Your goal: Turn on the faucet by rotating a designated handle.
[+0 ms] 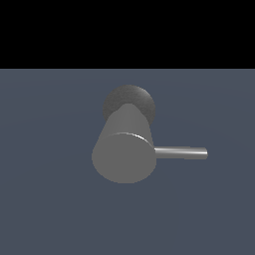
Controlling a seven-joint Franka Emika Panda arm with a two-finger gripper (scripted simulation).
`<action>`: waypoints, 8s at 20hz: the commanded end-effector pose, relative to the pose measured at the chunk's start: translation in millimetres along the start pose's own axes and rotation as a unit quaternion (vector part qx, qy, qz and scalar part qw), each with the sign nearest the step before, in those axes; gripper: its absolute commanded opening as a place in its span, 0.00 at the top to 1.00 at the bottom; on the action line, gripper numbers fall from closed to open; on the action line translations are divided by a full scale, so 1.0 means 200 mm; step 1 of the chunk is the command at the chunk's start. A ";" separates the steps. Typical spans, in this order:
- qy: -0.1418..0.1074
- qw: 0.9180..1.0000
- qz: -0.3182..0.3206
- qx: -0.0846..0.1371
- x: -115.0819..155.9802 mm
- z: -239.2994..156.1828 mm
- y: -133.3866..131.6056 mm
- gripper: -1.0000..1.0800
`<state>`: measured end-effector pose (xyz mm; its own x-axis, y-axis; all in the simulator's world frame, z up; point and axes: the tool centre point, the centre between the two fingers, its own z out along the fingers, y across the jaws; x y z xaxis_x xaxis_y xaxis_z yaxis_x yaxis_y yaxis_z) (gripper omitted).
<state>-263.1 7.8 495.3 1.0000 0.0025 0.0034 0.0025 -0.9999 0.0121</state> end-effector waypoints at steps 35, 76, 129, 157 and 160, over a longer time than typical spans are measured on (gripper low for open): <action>0.153 0.934 0.020 0.323 0.07 -0.25 0.23 1.00; 0.340 0.346 0.331 0.810 0.35 0.26 1.54 1.00; 0.078 0.004 0.667 0.741 0.47 1.91 1.09 1.00; 0.009 -0.024 0.708 0.706 0.46 2.12 0.79 1.00; 0.009 -0.024 0.708 0.706 0.46 2.07 0.79 1.00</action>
<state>-169.0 -154.5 80.2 0.0014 0.0097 -1.0000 0.0441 0.9990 0.0097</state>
